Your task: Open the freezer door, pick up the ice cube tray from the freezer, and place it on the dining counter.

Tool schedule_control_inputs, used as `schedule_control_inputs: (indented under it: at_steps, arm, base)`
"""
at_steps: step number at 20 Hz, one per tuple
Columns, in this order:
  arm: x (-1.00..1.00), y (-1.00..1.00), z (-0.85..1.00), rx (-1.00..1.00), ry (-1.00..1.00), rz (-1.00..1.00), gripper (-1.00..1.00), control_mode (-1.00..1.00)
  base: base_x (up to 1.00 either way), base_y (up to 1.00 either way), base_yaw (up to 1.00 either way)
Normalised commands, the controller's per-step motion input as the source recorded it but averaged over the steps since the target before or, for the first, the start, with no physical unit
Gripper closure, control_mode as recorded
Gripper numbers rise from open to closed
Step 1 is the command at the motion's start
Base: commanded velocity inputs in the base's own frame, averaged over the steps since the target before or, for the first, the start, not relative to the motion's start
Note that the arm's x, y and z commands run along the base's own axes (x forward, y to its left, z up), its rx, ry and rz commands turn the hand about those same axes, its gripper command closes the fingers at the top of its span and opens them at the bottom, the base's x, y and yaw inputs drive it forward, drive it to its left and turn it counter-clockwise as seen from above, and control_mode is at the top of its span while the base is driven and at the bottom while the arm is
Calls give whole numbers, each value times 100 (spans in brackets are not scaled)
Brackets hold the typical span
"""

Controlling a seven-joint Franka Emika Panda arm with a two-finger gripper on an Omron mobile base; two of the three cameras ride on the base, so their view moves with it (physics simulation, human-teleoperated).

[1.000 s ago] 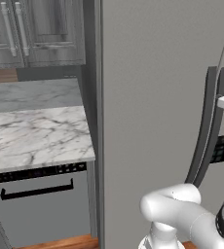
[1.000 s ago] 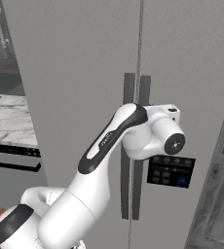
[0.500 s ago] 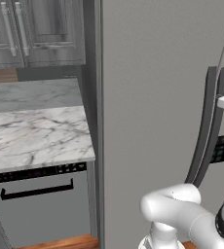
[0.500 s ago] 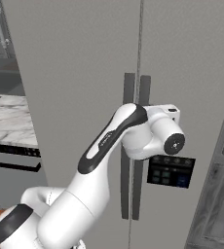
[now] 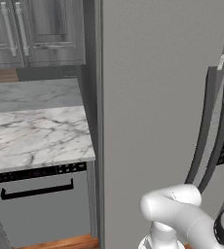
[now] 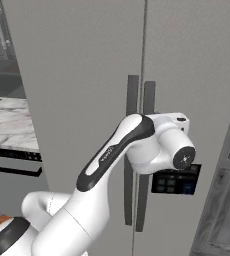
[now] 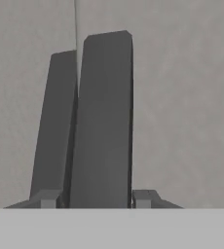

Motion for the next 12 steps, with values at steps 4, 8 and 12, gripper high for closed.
schedule_control_inputs:
  at_steps: [4,8,12]
  arm:
    - [-31,-34,0,0,0,0,100,-100]
    - [-32,-33,0,0,0,0,100,-100]
    - [-32,-35,0,0,0,-1,100,-100]
  base:
    - [0,0,0]
    - [0,0,0]
    - [0,0,0]
